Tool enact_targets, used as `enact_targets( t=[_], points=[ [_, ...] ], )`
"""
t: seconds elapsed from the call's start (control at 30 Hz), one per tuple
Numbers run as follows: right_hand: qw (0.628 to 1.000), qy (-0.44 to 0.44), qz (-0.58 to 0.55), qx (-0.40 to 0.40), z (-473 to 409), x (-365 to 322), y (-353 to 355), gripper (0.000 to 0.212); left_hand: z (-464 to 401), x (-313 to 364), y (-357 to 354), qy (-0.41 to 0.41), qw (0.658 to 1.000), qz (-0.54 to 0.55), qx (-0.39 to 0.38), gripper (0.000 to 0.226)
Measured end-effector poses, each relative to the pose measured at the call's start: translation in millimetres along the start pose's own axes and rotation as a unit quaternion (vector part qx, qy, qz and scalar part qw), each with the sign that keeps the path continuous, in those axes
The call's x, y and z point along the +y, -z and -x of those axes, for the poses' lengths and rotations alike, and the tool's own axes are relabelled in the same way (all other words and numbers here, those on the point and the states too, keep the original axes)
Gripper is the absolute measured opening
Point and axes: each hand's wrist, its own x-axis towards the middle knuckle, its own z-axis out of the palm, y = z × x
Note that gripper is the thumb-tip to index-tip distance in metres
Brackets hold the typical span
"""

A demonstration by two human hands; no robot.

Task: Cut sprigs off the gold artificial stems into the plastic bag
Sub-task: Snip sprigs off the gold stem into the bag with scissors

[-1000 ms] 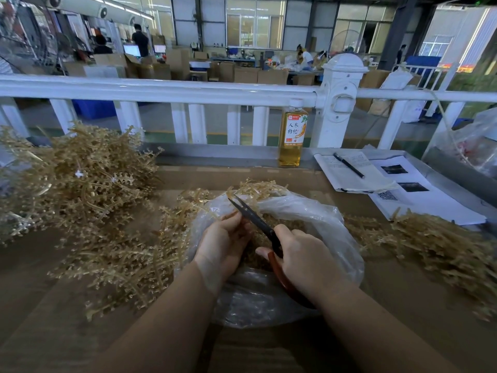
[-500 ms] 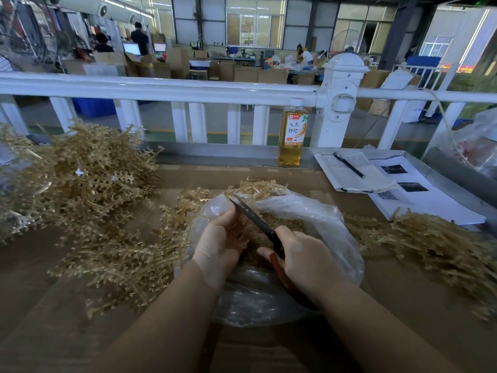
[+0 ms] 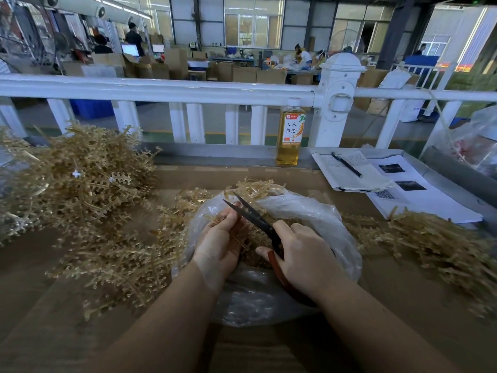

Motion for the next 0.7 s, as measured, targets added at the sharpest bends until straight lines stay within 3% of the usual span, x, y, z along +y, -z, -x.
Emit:
enact_targets(
  t=[0.17, 0.4, 0.57, 0.7],
  points=[
    [1.000, 0.007, 0.022, 0.021, 1.3, -2.1, 1.1, 0.035, 0.4, 0.0, -4.4, -0.002, 1.000, 0.007, 0.014, 0.012],
    [1.000, -0.007, 0.006, -0.009, 1.8, 1.0, 2.4, 0.040, 0.8, -0.3, -4.3, 0.000, 0.999, 0.040, 0.001, 0.012],
    [0.993, -0.049, -0.103, -0.017, -1.8, 0.9, 5.5, 0.036, 3.2, -0.1, -3.3, -0.005, 0.999, 0.043, 0.010, 0.019],
    [0.992, -0.036, -0.119, -0.019, -2.9, -1.3, 3.4, 0.031, 7.4, 2.1, -3.3, 0.003, 0.999, 0.041, 0.005, 0.015]
  ],
)
